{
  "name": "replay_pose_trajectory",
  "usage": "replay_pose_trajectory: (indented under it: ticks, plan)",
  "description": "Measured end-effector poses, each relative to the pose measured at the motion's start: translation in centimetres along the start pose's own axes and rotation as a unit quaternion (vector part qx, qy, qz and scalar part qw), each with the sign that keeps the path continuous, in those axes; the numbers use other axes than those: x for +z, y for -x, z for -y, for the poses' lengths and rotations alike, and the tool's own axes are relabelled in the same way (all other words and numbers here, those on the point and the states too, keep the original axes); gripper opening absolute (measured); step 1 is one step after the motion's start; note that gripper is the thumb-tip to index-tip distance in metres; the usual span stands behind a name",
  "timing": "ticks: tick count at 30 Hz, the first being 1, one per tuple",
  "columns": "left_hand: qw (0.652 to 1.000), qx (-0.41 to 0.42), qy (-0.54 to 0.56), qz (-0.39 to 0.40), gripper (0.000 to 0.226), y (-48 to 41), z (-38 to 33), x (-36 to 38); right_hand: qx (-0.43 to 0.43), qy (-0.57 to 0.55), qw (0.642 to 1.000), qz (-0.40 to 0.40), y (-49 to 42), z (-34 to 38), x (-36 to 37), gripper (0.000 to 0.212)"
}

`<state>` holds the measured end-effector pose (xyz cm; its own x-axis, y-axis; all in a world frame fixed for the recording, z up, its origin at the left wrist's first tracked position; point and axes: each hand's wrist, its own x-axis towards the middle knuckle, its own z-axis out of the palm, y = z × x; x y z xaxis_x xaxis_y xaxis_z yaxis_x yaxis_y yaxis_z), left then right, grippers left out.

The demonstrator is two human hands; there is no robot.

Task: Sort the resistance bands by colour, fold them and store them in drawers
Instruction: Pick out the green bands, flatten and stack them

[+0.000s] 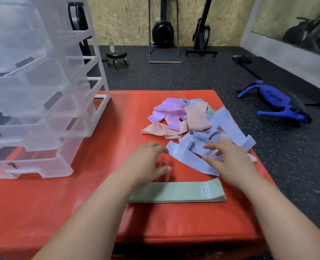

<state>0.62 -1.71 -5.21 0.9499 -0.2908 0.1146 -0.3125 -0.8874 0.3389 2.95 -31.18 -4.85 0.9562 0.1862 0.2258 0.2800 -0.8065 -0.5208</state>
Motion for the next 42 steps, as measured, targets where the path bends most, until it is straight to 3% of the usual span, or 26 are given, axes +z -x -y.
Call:
replay_pose_trajectory:
  ticks: [4,10,13,18,21,27,42]
  plan:
    - [1.0,0.0,-0.001,0.004,0.058,-2.9,-1.1,1.2,0.026,0.027,0.999,-0.015,-4.3,-0.7,0.0,0.036]
    - [1.0,0.0,0.009,0.005,0.059,-5.9,-0.9,2.6,0.066,0.156,0.985,0.02,-13.8,-2.3,-2.5,0.046]
    - [1.0,-0.001,0.006,0.007,0.06,-6.7,-0.7,3.5,0.091,0.158,0.982,0.046,-17.7,-3.4,-2.4,0.046]
    - [1.0,-0.001,0.019,-0.014,0.055,-7.0,0.1,4.0,0.136,0.186,0.969,0.087,-21.9,-5.2,-0.7,0.028]
    - [0.999,-0.002,0.028,-0.032,0.051,-6.9,0.4,4.2,0.123,0.202,0.968,0.089,-22.7,-5.7,0.9,0.031]
    - [0.999,-0.007,0.036,-0.04,0.047,-7.1,0.2,3.7,0.091,0.167,0.981,0.042,-21.8,-5.8,1.8,0.014]
    - [0.994,-0.023,0.067,-0.082,0.045,-6.1,-1.7,0.8,-0.055,0.156,0.978,-0.127,-19.2,2.7,-8.3,0.015]
